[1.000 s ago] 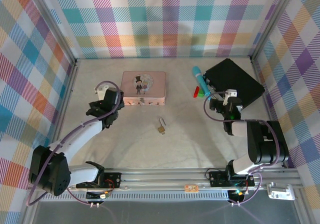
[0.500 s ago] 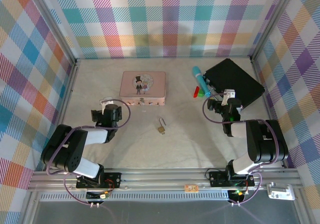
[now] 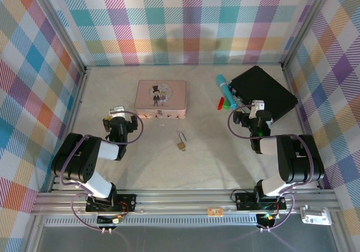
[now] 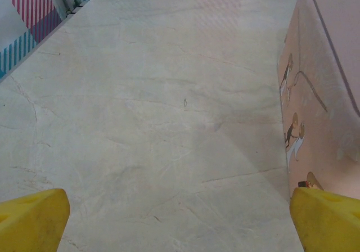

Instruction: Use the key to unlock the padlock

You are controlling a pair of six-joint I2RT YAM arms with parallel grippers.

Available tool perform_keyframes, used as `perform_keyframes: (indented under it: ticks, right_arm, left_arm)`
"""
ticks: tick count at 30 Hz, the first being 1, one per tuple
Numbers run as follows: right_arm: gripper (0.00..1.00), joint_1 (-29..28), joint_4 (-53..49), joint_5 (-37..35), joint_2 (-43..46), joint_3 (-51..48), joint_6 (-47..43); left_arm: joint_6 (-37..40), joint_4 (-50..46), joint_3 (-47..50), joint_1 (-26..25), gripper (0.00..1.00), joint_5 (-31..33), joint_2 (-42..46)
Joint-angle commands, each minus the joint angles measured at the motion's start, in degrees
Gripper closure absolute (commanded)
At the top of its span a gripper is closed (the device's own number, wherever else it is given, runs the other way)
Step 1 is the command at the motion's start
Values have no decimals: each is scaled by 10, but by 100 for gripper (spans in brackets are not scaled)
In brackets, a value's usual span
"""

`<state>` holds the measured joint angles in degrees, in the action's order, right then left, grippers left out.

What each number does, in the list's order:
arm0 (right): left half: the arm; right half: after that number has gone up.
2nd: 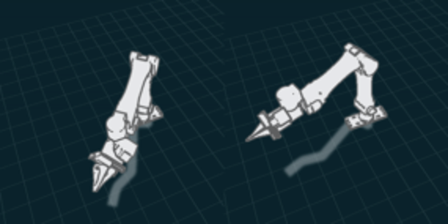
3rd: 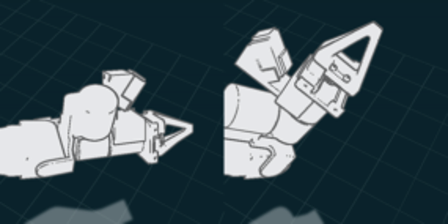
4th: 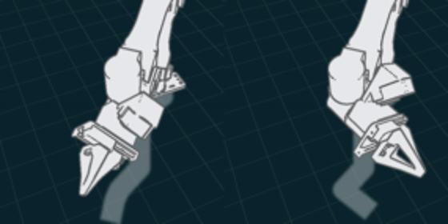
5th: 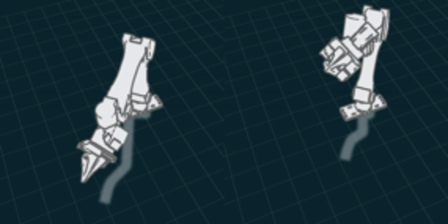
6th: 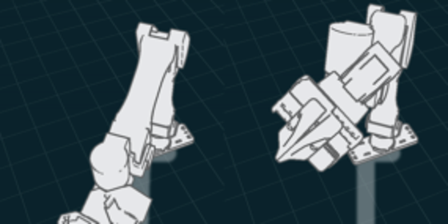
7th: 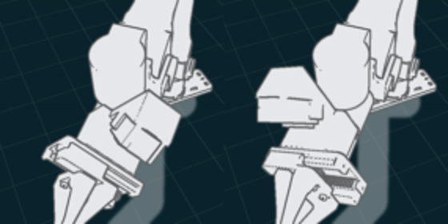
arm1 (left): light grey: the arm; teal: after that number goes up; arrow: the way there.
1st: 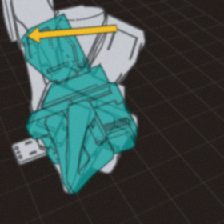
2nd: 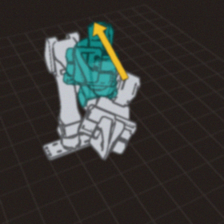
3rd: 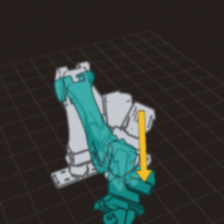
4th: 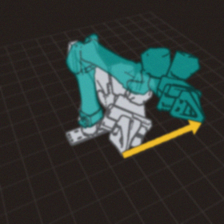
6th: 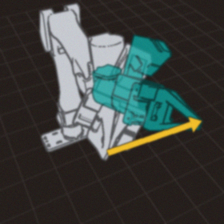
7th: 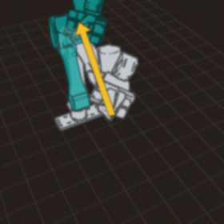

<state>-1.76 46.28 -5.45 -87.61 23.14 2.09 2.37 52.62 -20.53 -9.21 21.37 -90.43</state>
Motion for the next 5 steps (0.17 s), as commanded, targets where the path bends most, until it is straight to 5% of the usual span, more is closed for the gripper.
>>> perform_keyframes:
  ticks: [1, 5]
  right_arm:
    - [1, 3, 15, 9, -4, 3, -6]
    - [1, 3, 19, 9, -3, 1, -7]
  left_arm:
    - [-6, 9, -11, 8, 0, -13, -2]
    - [-7, 10, -12, 9, 0, -12, -3]
